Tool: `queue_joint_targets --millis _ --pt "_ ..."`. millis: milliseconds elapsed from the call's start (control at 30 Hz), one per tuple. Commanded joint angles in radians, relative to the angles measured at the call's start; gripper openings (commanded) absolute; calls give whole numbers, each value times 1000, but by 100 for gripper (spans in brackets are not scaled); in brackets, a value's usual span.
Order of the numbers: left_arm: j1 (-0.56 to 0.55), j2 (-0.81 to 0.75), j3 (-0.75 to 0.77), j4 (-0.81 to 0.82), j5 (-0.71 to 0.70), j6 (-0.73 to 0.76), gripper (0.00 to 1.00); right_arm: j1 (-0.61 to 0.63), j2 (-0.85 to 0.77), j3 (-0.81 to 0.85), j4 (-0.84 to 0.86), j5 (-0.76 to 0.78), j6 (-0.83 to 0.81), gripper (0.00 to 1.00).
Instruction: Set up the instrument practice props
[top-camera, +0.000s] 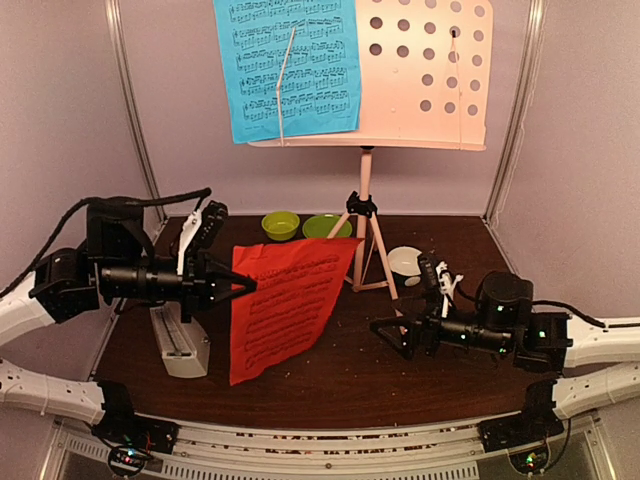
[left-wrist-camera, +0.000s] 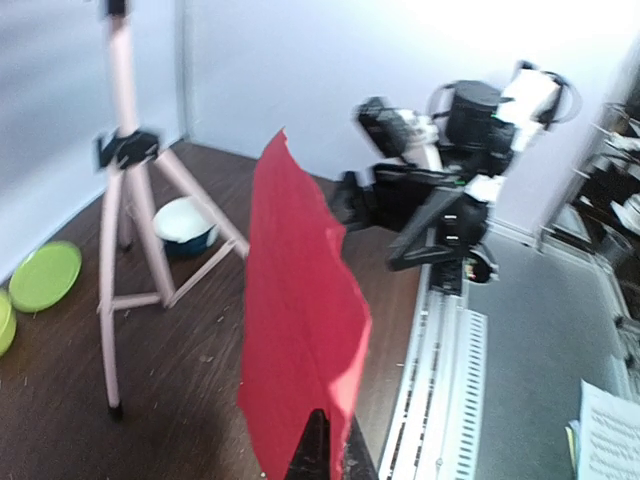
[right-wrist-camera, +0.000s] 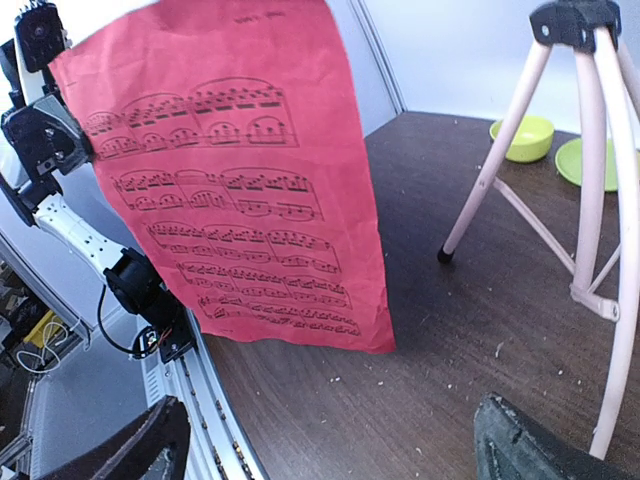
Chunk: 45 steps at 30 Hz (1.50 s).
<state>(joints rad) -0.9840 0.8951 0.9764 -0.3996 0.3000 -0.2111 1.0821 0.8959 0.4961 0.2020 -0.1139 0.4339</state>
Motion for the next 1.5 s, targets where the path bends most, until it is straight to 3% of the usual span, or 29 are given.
queue_joint_targets --millis 0,233,433,500,567,600,767,800,967,1000,1100,1233,1467 --pt "-36 63 162 -99 124 123 0 -2 -22 39 35 -9 -87 100" --pt "-62 204 421 -199 209 209 0 -1 -35 121 21 18 -135 100" --pt "-69 257 515 -226 281 230 0 -2 -51 186 -13 37 -183 99" --pt "-71 269 536 -225 283 234 0 -2 -50 212 -20 30 -185 94" --pt "-72 276 550 -213 264 231 0 -2 -45 245 -26 2 -181 83" --pt "-72 277 550 -199 242 224 0 -2 -43 265 -30 -15 -173 73" --pt "-71 270 537 -99 82 162 0 8 -53 345 -80 -61 -143 5" --pt "-72 271 537 -79 54 152 0 10 -62 357 -97 -49 -141 0" --pt "-71 304 555 -23 -94 122 0 11 -119 409 -159 1 -161 0" --pt "-72 311 552 -3 -98 122 3 11 -128 420 -173 5 -172 0" --pt "-72 331 542 67 -92 104 31 11 -139 461 -213 -1 -187 0" --pt "-71 368 564 113 -90 131 41 10 -151 517 -263 -28 -195 0" --pt "-71 406 603 230 65 115 38 9 -173 598 -342 6 -213 0"
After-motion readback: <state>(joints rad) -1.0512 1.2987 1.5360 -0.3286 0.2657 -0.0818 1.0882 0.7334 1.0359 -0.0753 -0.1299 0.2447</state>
